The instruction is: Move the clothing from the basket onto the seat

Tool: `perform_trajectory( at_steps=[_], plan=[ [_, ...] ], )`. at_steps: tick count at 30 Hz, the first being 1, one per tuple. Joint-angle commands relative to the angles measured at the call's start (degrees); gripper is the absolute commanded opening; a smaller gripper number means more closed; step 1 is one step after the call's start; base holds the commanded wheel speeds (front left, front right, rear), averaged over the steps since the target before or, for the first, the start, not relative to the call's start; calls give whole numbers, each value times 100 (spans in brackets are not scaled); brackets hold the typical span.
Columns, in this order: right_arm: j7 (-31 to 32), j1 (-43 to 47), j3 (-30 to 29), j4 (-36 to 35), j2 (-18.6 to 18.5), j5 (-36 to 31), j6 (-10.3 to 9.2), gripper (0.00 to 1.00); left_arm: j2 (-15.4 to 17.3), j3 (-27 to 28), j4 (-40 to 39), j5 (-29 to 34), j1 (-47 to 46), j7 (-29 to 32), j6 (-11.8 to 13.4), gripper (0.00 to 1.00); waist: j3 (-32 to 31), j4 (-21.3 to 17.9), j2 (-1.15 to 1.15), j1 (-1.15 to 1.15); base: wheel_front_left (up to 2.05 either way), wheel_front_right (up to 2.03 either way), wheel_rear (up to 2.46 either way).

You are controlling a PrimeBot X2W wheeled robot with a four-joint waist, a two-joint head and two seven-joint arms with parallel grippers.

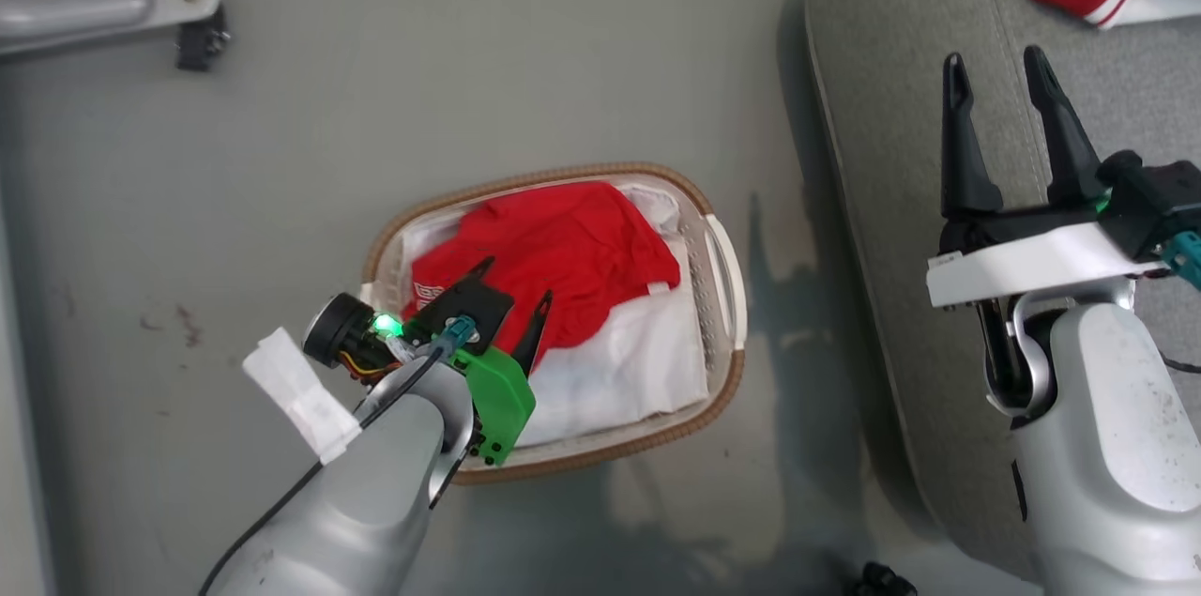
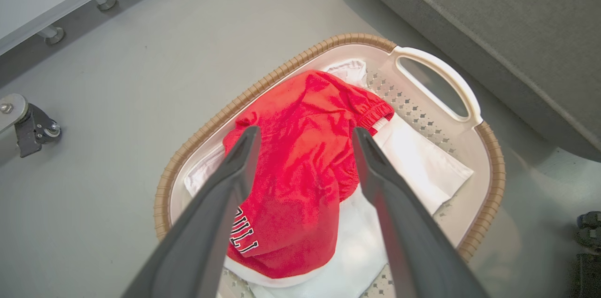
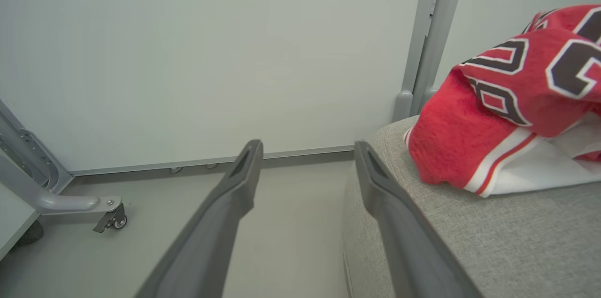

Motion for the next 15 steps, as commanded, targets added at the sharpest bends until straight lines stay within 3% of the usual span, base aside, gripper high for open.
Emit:
perform_trajectory(
  at_steps=[1, 8, 15],
  plan=[
    [-12, -125, 49, -70, -9, 66, -8, 100, 75, -162, 178, -40, -230, 53, -16, 100, 820, -613, 0, -1, 0, 0, 0],
    [-12, -360, 259, -346, -6, 327, -8, 100, 140, -852, 893, -185, -808, 173, -15, 100, 1454, -960, 0, -1, 0, 0, 0],
    [-12, -515, 400, -528, -7, 540, -8, 100, 333, -1096, 1375, -316, -1246, 293, -15, 100, 1950, -1230, 0, -1, 0, 0, 0]
  ],
)
